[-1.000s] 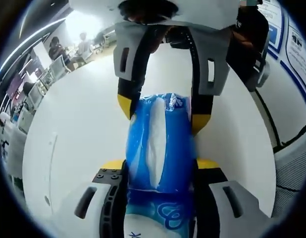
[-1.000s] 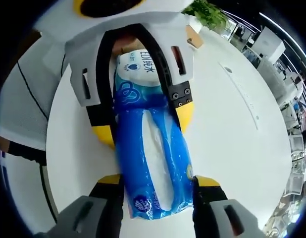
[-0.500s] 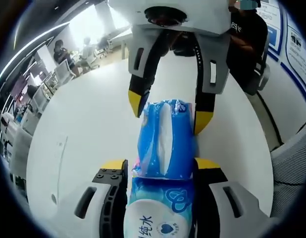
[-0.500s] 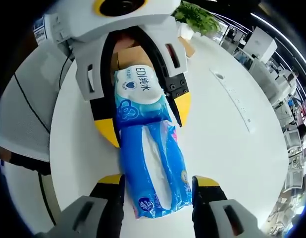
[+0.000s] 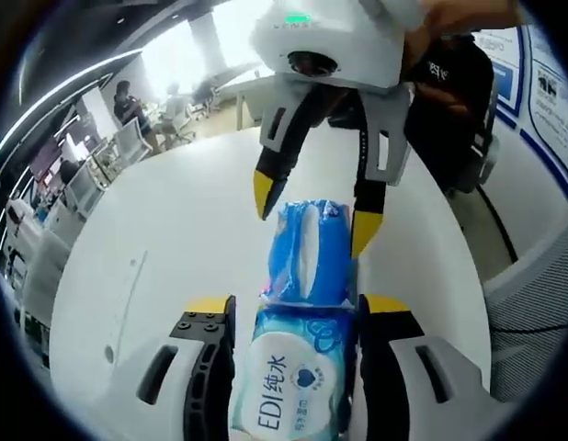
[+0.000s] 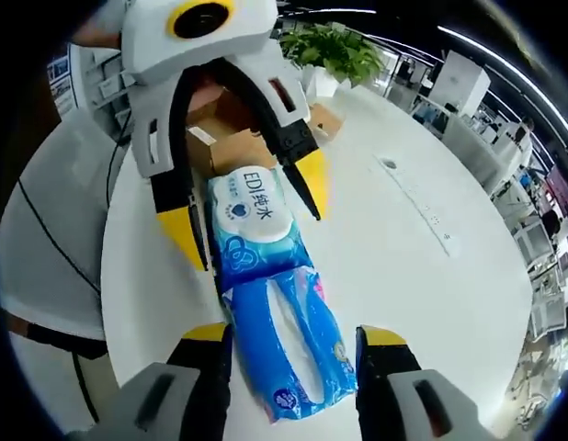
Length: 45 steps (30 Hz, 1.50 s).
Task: Operate the shoe box by opening the lid, removing the specified soft item, and placing it in the target area until the item is outside and the box remains undamaged.
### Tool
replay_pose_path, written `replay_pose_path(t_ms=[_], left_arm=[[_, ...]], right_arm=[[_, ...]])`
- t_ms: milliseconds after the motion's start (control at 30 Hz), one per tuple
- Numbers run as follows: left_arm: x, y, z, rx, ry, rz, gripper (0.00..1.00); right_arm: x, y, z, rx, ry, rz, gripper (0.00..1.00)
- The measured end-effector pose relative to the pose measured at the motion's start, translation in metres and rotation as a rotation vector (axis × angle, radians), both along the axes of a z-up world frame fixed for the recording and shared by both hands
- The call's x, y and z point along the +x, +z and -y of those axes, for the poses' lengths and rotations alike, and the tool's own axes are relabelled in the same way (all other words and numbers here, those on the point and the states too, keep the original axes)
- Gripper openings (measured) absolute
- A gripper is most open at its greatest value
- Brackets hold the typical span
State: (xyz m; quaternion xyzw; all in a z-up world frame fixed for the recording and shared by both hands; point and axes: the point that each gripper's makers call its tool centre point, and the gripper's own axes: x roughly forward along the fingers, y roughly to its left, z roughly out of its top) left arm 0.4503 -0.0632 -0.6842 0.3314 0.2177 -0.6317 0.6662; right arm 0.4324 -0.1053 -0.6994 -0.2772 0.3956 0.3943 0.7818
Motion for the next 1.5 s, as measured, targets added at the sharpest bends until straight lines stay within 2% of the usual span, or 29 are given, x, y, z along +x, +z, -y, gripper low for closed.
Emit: replay_pose_path(t_ms=[167,300,400,600,767,967,1100,1333,1500], left_arm=[[0.004,0.010,-0.016,-0.036,0.041,-0.014,0.55],[0.005,0.020,-0.031,-0.067,0.053,-0.018,0.56],[0.009,0.028,-0.044,-0.094,0.088,-0.025,0.56],[0.010,0.032,-0.067,-0.104,0.112,-0.015,0.57],[0.016,0.040,-0.095,-0.137,0.181,-0.022,0.57],[0.012,0.050,-0.127,-0.161,0.238,-0.013,0.57],[0.010,0.048,-0.147,-0.162,0.276,-0.015,0.57],[0.008,0.062,-0.180,-0.226,0.376,-0.043,0.57],[0.006,0.065,-0.206,-0.240,0.422,-0.035,0.57]], right_arm=[[0.004,0.007,-0.007,0.041,-0.035,0.013,0.52],[0.010,0.019,-0.016,0.126,-0.093,0.040,0.52],[0.011,0.027,-0.026,0.204,-0.134,0.037,0.52],[0.010,0.029,-0.038,0.241,-0.151,0.040,0.52],[0.005,0.032,-0.052,0.307,-0.175,0.045,0.52],[0.000,0.035,-0.073,0.347,-0.163,0.043,0.50],[-0.001,0.038,-0.087,0.370,-0.154,0.042,0.50],[-0.002,0.042,-0.112,0.392,-0.128,0.041,0.50],[-0.004,0.045,-0.132,0.433,-0.124,0.034,0.50]])
